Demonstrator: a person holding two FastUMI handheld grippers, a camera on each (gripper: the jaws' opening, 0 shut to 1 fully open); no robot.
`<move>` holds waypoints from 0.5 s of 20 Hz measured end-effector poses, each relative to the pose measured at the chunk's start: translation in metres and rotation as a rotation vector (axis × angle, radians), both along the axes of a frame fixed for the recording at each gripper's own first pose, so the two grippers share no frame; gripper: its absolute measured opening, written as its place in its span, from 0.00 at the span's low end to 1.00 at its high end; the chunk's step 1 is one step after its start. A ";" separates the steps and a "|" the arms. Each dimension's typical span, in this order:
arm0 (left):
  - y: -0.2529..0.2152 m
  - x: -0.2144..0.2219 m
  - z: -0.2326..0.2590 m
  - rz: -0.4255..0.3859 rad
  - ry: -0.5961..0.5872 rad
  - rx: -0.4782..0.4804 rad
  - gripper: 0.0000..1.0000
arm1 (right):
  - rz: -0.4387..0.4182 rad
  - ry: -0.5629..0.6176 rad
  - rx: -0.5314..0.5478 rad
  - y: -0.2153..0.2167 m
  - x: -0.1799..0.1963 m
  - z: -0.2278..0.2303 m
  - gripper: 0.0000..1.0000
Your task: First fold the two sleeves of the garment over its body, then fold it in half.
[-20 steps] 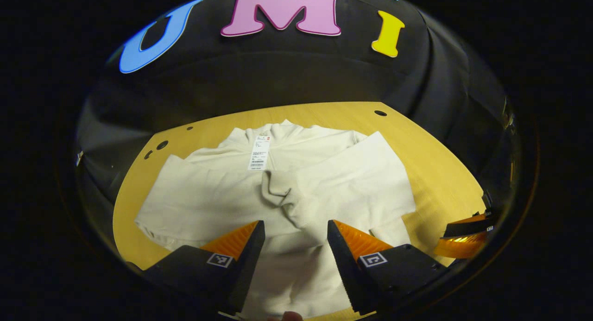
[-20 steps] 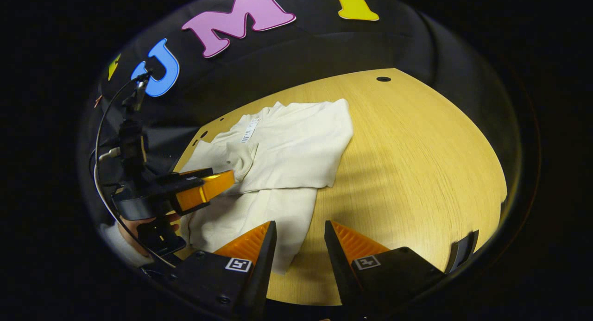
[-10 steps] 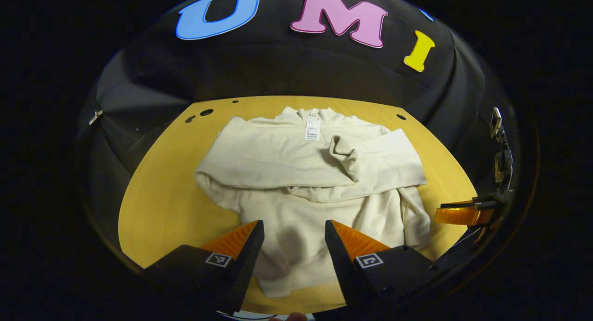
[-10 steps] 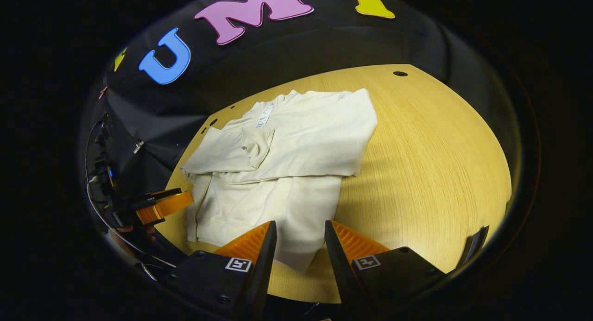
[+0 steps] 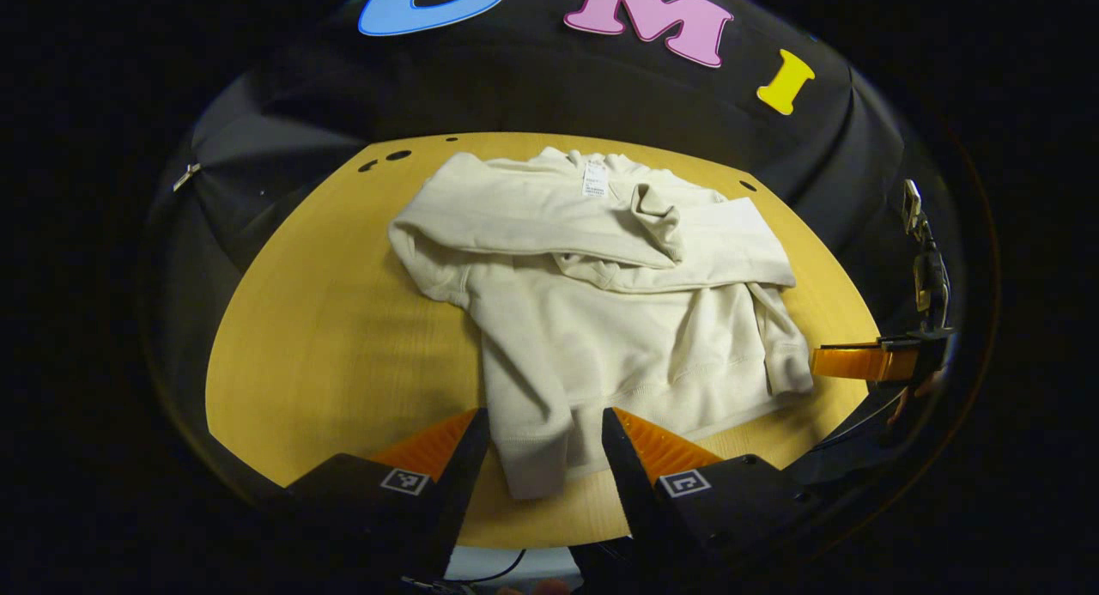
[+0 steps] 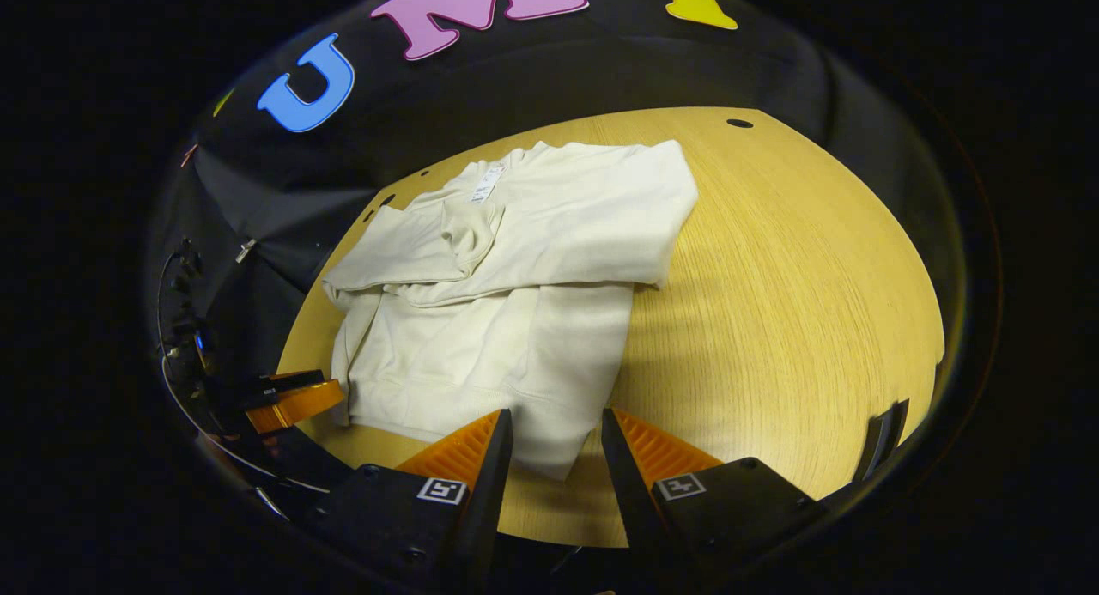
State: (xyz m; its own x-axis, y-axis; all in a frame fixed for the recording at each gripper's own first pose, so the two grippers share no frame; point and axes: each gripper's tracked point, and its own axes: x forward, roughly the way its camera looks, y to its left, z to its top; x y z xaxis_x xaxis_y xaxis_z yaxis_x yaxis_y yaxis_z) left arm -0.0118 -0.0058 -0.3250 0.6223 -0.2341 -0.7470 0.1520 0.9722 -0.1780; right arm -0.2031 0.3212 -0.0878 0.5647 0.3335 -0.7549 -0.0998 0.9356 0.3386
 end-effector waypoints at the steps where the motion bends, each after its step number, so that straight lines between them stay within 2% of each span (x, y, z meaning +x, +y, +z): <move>1: 0.001 -0.001 -0.005 0.003 0.011 0.007 0.82 | -0.003 0.007 -0.007 0.000 -0.001 -0.003 0.65; 6: 0.006 -0.002 -0.022 0.024 0.048 0.048 0.82 | -0.016 0.046 -0.022 0.005 -0.002 -0.014 0.65; 10: 0.001 0.006 -0.026 -0.011 0.046 0.082 0.83 | 0.015 0.060 -0.062 0.013 0.000 -0.025 0.65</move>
